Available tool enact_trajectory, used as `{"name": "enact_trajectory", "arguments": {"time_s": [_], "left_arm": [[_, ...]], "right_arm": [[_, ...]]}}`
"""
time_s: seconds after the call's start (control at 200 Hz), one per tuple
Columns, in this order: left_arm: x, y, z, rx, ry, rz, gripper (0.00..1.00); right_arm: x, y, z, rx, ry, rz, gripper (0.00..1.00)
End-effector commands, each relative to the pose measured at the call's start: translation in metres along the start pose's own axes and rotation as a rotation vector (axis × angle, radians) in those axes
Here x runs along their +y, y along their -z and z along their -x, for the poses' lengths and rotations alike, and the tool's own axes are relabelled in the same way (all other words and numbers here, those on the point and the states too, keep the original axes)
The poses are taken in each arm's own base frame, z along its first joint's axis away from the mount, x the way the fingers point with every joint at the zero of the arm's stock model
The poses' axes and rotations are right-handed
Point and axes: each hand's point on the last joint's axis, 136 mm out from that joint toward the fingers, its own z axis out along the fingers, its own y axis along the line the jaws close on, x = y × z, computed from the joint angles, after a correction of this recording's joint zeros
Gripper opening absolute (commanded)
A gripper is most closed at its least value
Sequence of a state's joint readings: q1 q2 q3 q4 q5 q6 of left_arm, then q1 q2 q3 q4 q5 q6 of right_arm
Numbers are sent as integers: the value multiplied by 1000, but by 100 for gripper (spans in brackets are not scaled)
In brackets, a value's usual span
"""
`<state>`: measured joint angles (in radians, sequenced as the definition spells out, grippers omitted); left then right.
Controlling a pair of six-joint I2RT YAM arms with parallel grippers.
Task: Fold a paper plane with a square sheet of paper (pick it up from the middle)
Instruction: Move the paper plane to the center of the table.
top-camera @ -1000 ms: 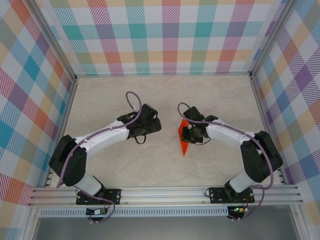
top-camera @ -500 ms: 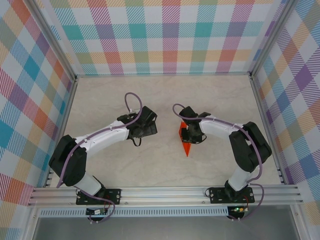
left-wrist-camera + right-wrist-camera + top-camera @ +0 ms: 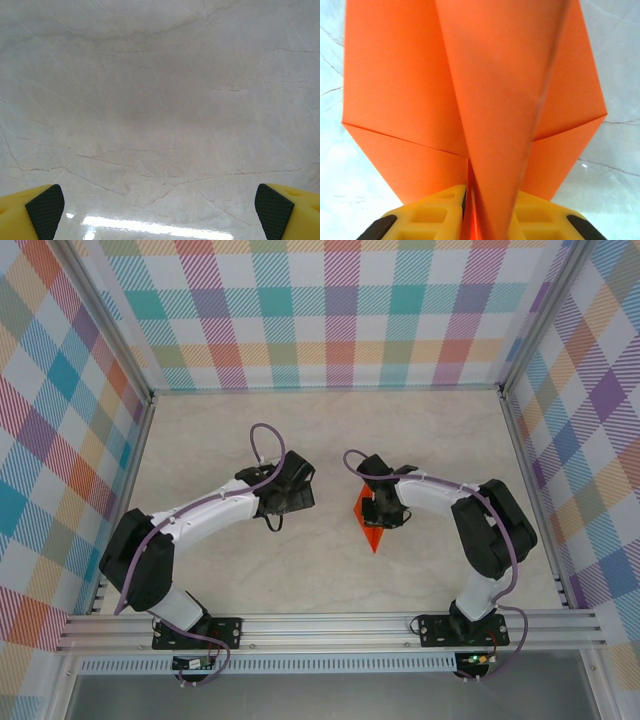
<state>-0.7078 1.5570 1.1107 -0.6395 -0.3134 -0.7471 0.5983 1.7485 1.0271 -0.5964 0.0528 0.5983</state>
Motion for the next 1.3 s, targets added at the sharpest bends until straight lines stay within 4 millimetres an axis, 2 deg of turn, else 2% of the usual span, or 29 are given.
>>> {"name": "enact_trajectory", "arguments": {"time_s": [0.0,0.095,0.265,0.395,0.585,0.805,0.965,1.125,1.295], "left_arm": [[13,2,3,-6,13,58,100],[18,7,7,-29,27,64,100],[28,8,4,-31,37,77,100],[32,4,0,-18,28,82,100],[38,0,-3,-9,20,95,100],[47,0,-8,0,53,81,100],[50,0,-13,14,63,70,100],[50,-1,-15,22,62,67,100],[48,-4,-16,32,59,65,100]], "right_arm": [[1,-11,-6,33,-12,-12,19],[2,-6,-4,27,-15,-13,18],[9,25,14,-46,-3,-9,17],[11,36,21,-75,-8,-13,12],[25,32,42,-86,18,-16,10],[56,34,102,-182,85,-31,9],[75,23,136,-219,119,-40,9],[84,10,147,-201,122,-35,11],[87,-7,143,-134,109,-31,12]]}}
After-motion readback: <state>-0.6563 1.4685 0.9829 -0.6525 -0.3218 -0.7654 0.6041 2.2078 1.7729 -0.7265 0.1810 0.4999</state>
